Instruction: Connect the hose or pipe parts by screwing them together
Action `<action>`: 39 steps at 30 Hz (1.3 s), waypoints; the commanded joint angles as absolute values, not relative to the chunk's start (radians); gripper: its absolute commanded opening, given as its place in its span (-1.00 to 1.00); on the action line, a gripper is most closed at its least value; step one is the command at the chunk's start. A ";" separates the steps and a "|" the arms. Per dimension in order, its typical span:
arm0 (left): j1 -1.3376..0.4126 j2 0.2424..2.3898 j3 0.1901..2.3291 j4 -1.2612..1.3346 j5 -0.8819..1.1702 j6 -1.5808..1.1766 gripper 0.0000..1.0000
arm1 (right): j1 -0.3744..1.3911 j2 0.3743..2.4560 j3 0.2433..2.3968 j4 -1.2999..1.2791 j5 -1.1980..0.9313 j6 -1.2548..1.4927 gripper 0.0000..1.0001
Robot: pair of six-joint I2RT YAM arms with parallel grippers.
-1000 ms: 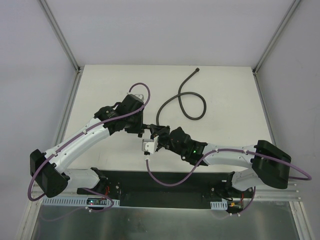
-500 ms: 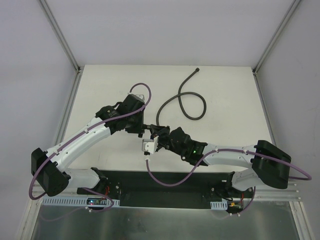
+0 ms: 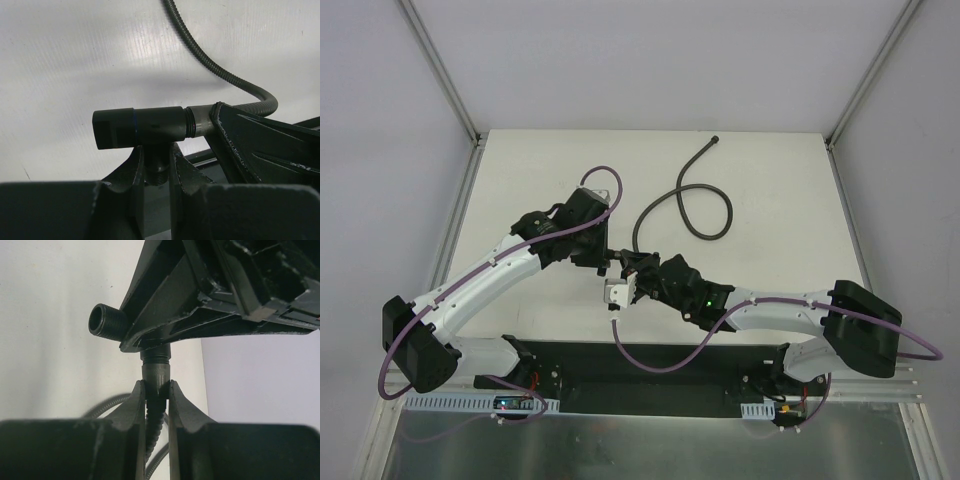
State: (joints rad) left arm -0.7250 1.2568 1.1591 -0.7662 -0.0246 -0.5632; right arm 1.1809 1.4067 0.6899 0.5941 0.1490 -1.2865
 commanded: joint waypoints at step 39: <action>-0.732 1.209 1.109 -0.652 0.092 -0.456 -1.00 | 1.224 1.471 0.796 0.634 0.170 -1.123 -0.99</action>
State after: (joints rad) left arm -0.7181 1.2423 1.1141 -0.7364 -0.0257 -0.4675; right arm 1.2118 1.4570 0.7357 0.5629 0.2192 -1.1736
